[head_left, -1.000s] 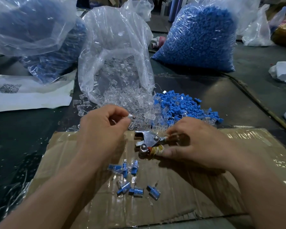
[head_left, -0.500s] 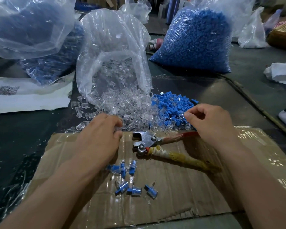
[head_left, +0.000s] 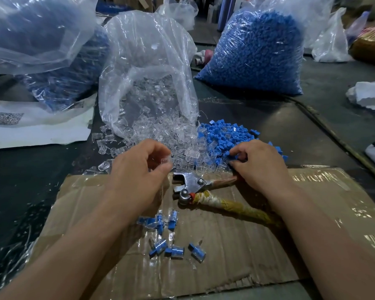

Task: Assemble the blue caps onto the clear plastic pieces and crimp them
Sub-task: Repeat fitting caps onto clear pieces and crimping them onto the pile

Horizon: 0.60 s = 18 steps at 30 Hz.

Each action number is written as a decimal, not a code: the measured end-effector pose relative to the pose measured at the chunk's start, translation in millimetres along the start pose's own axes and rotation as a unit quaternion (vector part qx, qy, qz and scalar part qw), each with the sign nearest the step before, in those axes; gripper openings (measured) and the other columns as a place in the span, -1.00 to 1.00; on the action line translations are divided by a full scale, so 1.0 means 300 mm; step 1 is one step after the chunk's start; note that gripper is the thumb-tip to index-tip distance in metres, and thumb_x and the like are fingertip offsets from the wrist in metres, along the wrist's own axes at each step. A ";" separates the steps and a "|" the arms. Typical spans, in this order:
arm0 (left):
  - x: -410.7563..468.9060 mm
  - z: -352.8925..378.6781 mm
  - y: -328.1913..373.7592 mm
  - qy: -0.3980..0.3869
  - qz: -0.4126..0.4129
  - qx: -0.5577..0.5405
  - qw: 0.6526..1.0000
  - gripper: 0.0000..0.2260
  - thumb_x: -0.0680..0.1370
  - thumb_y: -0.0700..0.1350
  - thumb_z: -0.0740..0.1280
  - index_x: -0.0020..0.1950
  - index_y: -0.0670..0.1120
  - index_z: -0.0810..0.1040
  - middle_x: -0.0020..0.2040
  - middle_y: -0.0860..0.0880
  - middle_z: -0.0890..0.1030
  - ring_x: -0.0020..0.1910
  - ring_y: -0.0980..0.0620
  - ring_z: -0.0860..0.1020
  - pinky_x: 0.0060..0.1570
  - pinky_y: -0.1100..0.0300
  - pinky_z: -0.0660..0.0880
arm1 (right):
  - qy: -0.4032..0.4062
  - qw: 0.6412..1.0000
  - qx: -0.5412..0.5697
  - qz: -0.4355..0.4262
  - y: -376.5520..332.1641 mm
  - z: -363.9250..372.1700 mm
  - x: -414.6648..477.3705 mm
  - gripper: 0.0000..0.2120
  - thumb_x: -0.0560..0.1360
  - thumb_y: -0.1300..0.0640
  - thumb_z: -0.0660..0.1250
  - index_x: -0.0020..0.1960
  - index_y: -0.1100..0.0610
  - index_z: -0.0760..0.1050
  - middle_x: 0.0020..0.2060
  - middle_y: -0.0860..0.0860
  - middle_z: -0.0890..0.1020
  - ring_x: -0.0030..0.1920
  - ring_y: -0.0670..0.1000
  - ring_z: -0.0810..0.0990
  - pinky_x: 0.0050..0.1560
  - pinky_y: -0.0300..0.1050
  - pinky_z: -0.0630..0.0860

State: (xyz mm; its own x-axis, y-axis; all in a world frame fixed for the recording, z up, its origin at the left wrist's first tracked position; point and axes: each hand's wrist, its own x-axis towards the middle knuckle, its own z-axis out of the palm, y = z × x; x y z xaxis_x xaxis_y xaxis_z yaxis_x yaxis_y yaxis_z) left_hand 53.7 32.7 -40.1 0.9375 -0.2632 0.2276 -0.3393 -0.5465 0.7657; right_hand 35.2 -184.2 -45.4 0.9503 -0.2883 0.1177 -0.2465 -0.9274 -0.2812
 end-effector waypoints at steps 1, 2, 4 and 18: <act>0.001 0.001 0.000 -0.007 0.001 -0.001 1.000 -0.81 0.48 -0.17 0.36 0.01 0.10 0.48 -0.19 0.17 0.51 -0.20 0.27 0.48 -0.24 0.42 0.36 | 0.003 1.000 -0.002 -0.005 0.001 0.001 0.000 -0.81 0.47 0.08 0.36 0.07 -0.01 0.59 -0.04 0.00 0.58 -0.02 -0.01 0.50 0.02 -0.07 0.45; 0.002 0.004 0.001 -0.014 0.001 0.002 1.000 -0.76 0.50 -0.18 0.33 0.11 0.08 0.47 -0.17 0.18 0.48 -0.18 0.26 0.46 -0.18 0.40 0.36 | 0.007 1.000 -0.003 -0.010 0.002 0.002 0.000 -0.83 0.47 0.10 0.35 0.05 -0.01 0.60 -0.05 -0.01 0.58 -0.04 -0.03 0.49 0.01 -0.10 0.43; 0.003 0.008 0.002 -0.030 0.005 0.023 0.999 -0.67 0.53 -0.18 0.27 0.28 0.06 0.42 -0.13 0.21 0.40 -0.14 0.25 0.39 -0.04 0.28 0.34 | 0.008 1.000 -0.003 -0.015 0.002 0.001 -0.001 -0.82 0.47 0.11 0.34 0.06 0.01 0.59 -0.04 -0.01 0.58 -0.06 -0.05 0.47 0.01 -0.11 0.42; -0.013 0.003 0.011 -0.015 0.013 -0.095 0.995 -0.66 0.40 -0.27 0.42 -0.07 0.16 0.45 -0.18 0.10 0.56 -0.29 0.18 0.56 -0.32 0.27 0.57 | 0.012 0.999 -0.001 -0.033 -0.011 -0.002 -0.010 -0.90 0.48 0.11 0.34 -0.01 0.01 0.54 -0.09 -0.05 0.62 -0.02 0.00 0.54 0.16 0.04 0.41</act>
State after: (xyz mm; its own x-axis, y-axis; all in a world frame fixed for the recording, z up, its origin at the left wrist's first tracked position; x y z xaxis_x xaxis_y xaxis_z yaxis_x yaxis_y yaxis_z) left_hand 48.8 31.1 -39.0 0.9249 -0.3001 0.2334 -0.3402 -0.3793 0.8605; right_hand 32.9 -180.4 -44.3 0.9594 -0.2329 0.1591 -0.1846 -0.9449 -0.2702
